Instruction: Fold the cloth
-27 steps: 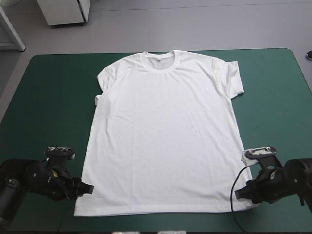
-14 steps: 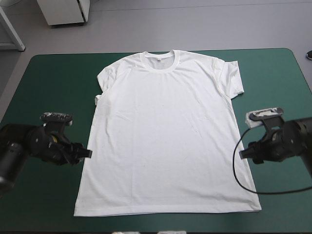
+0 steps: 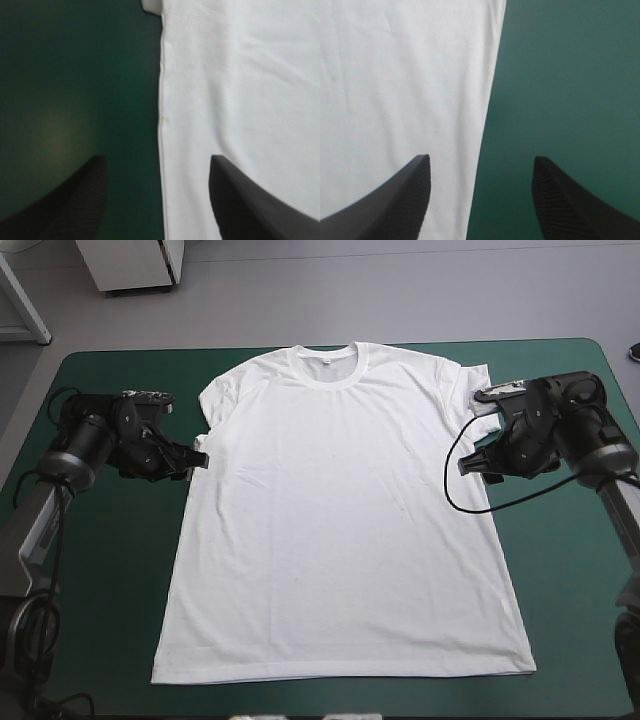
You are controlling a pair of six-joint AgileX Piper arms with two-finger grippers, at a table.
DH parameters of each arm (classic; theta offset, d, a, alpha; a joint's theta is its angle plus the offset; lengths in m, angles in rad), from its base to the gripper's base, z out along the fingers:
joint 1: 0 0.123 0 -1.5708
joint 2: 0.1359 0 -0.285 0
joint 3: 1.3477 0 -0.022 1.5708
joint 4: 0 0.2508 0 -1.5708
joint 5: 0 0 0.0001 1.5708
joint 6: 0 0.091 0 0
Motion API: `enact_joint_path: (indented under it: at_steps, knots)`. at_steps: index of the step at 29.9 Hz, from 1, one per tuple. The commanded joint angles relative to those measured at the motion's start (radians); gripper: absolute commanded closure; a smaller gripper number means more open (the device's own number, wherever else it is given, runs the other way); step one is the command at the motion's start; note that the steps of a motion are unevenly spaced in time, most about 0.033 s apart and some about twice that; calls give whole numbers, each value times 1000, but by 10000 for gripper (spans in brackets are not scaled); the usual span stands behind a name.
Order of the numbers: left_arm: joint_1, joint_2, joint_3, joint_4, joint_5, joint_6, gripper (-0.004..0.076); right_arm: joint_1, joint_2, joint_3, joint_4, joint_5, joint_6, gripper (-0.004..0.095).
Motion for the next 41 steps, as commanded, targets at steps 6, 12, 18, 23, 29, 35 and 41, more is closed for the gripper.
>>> enact_joint_path:
  at_steps: [6,12,18,23,29,35,41]
  knots:
    - [27,159,-139,-104,-42,48,283,-2,141,-166,4,-61,-17,354]
    - [27,254,-178,-119,-48,48,288,-3,236,-239,55,-61,-45,354]
    - [27,303,-203,-143,-47,60,382,-9,276,-266,60,-69,-51,354]
    - [23,324,-203,-143,-41,60,544,-20,276,-266,54,-105,-62,354]
    - [-12,350,-203,-110,-33,48,731,-36,276,-266,33,-172,-72,354]
    - [-40,349,-205,-84,-36,37,733,-51,296,-266,13,-180,-78,354]
    - [-46,349,-211,-75,-29,46,733,-60,368,-264,66,-166,-81,354]
